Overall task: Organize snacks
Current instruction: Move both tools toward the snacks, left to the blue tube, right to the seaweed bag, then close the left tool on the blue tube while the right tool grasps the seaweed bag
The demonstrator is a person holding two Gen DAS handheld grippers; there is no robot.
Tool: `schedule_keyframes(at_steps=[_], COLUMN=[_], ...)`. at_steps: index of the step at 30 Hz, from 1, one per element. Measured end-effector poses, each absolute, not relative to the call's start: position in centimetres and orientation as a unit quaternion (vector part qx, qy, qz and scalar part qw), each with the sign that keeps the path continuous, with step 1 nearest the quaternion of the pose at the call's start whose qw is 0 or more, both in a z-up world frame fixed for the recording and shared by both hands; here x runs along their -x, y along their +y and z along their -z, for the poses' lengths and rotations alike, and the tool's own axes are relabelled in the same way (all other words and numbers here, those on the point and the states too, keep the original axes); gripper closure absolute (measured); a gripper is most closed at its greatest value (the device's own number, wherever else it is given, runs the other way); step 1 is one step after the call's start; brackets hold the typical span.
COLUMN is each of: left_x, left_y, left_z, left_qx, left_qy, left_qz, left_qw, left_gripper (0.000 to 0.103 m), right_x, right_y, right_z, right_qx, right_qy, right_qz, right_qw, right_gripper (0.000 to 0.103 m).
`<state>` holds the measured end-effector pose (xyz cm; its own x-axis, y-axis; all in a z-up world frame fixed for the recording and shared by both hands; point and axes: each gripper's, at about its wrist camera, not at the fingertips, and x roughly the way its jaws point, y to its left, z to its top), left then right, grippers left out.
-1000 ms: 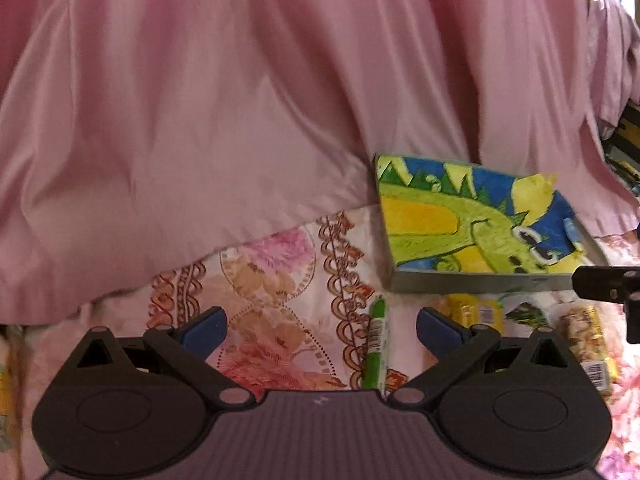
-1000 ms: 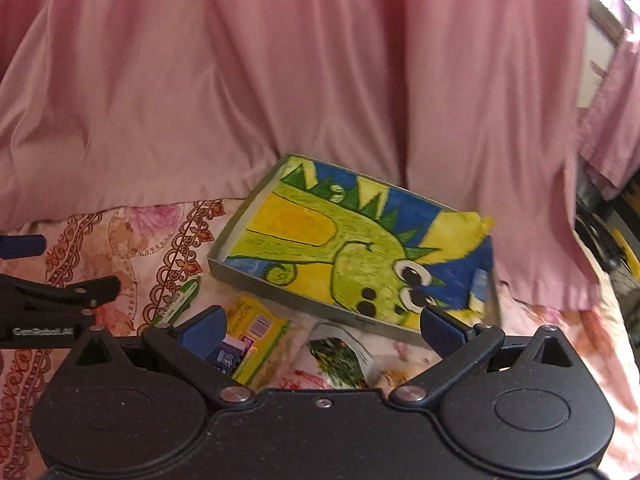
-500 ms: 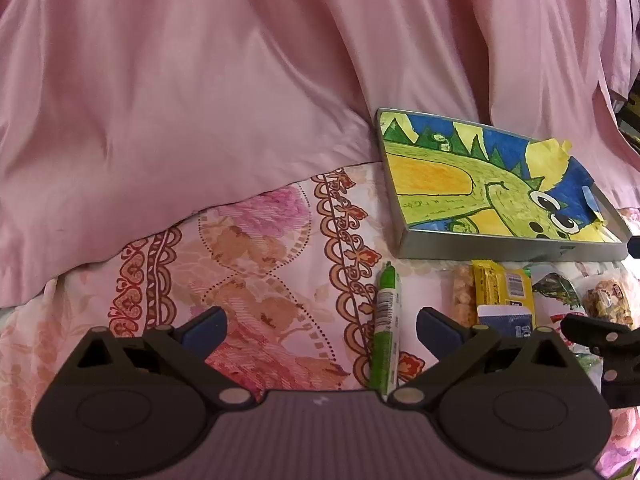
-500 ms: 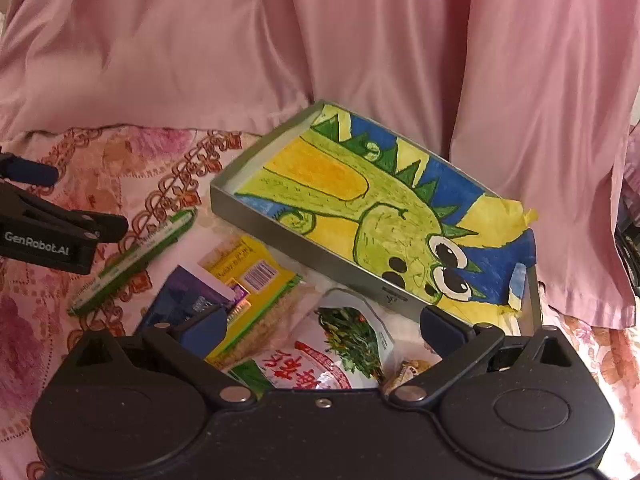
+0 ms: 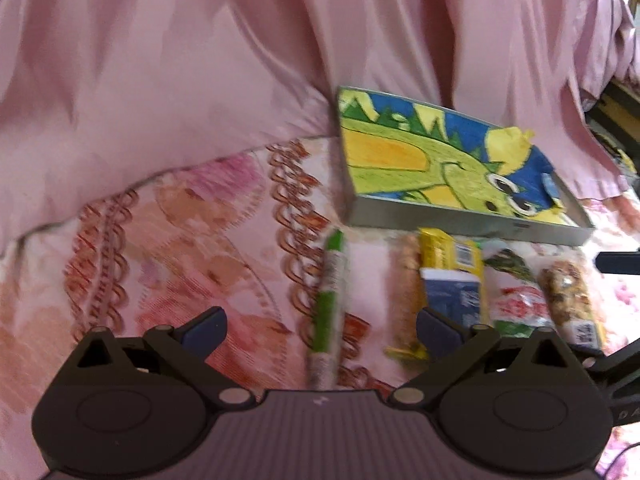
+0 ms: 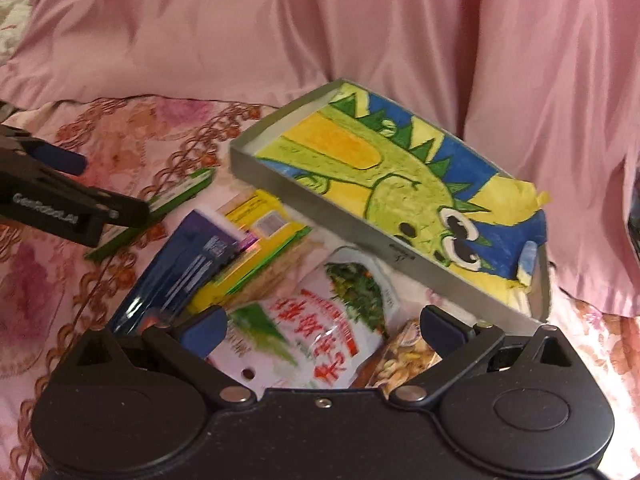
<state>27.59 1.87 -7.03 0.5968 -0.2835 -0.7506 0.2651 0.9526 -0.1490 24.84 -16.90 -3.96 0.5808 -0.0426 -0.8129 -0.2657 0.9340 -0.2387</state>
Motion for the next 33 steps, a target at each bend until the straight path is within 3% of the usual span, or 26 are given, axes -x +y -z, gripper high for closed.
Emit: schedule_keyframes(at_steps=[6,17,28,30,33], left_x=[-26.8,-25.8,-24.1,-24.1,-24.2], left_y=[0.8,-0.9,-3.5,-3.4,-3.4], left_z=[7.8,8.3,7.9,8.0,8.0], left_qx=[0.029,0.002,-0.072,-0.062,-0.052], left_qy=[0.443,0.452,0.427,0.434,0.443], left_qz=[0.201,0.220,0.249,0.257,0.258], left_qw=[0.873,0.865,0.866,0.862,0.857], left_gripper=[0.003,0.023,0.032,0.039,0.042], right_x=[-23.5,-25.5,-27.1,-27.3,-27.4], right_y=[-16.9,-20.3,-21.3,-21.5,-21.7], right_z=[4.0,5.3,6.4,6.6,6.8], right_qx=[0.183,0.056,-0.011,-0.019,-0.035], right_qy=[0.438,0.482,0.511,0.515,0.521], right_qz=[-0.091,-0.076,-0.059,-0.057,-0.057], right_qw=[0.875,0.871,0.857,0.855,0.851], right_gripper=[0.001,0.021,0.024,0.024,0.024])
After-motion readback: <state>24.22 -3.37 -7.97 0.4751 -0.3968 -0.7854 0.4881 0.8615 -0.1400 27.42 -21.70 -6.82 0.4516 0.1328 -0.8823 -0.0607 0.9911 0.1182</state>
